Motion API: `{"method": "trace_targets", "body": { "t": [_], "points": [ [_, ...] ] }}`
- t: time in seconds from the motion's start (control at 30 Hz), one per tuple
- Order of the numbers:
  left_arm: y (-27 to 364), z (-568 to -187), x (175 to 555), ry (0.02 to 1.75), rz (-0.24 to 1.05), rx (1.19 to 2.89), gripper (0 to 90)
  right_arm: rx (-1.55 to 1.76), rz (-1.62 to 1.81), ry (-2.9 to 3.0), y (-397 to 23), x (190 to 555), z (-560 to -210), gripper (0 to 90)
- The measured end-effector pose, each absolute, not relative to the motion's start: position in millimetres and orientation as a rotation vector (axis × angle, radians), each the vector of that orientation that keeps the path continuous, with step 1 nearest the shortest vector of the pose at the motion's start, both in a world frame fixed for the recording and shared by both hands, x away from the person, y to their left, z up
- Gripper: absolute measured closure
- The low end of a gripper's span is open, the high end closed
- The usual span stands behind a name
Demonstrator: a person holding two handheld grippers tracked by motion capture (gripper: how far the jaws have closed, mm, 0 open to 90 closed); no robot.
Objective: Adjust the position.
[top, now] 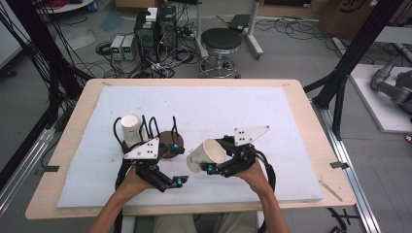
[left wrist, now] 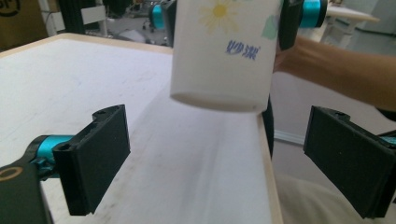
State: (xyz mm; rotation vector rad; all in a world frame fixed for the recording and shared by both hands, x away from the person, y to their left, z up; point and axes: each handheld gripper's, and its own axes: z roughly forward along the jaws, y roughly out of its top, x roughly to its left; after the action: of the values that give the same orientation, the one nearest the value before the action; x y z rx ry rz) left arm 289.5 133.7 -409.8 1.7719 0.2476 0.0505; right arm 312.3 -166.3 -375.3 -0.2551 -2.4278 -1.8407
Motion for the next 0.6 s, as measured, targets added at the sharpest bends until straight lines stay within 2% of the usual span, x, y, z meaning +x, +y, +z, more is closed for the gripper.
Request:
{"method": "trace_targets", "body": {
  "t": [0.6],
  "points": [
    [168.7, -419.2, 279.0, 0.397, 0.219, 1.759, 7.2, -0.398, -1.764, -2.537, -176.3, 313.6, -375.8, 29.6]
  ]
}}
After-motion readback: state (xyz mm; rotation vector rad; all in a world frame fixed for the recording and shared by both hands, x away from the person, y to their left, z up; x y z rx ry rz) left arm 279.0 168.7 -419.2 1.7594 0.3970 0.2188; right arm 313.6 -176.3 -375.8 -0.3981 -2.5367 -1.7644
